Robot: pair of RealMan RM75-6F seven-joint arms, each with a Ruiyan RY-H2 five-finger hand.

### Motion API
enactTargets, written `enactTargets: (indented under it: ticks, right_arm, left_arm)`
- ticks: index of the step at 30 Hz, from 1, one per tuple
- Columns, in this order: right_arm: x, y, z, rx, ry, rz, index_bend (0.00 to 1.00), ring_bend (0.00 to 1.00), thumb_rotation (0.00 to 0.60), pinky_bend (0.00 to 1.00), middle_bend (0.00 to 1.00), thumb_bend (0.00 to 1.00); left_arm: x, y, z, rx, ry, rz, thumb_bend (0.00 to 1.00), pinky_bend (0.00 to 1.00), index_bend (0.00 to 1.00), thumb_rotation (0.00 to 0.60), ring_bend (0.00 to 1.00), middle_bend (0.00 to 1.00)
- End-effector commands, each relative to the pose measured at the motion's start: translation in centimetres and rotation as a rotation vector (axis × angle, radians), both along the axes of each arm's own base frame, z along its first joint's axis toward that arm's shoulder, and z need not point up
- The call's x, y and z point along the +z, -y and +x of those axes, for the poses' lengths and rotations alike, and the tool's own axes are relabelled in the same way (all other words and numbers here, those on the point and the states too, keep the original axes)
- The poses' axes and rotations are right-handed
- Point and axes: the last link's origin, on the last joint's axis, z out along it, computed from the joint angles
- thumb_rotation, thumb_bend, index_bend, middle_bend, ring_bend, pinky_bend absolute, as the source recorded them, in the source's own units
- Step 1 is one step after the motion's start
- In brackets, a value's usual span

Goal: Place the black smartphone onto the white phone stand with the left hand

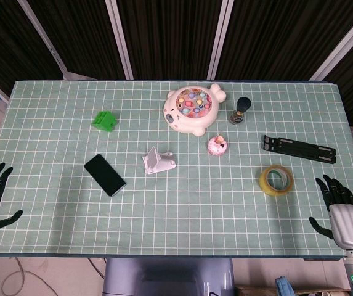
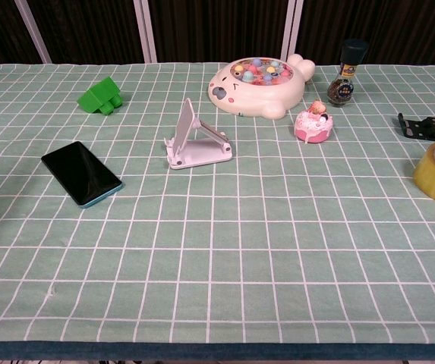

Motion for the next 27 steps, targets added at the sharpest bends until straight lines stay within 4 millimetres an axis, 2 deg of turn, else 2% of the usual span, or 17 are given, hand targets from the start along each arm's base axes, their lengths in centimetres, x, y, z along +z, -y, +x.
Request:
enactTargets:
  ticks: [1, 18, 27]
  right_arm:
    - [0.0, 0.0, -0.01, 0.0, 0.0, 0.0, 0.04, 0.0, 0.6, 0.15, 0.0, 0.33]
    - [-0.01, 0.01, 0.04, 0.0, -0.002, -0.001, 0.04, 0.0, 0.6, 0.15, 0.0, 0.33]
    - [0.01, 0.0, -0.08, -0.001, 0.003, 0.001, 0.04, 0.0, 0.6, 0.15, 0.0, 0.33]
  left_arm:
    - [-0.02, 0.0, -0.02, 0.001, -0.001, -0.001, 0.05, 0.0, 0.0, 0.6, 0.0, 0.0]
    - [-0.11, 0.01, 0.01, -0.004, -0.006, -0.03, 0.05, 0.0, 0.0, 0.6, 0.0, 0.0]
    - [0.05, -0.76, 0.91, -0.051, -0.072, -0.08, 0.05, 0.0, 0.0, 0.6, 0.0, 0.0]
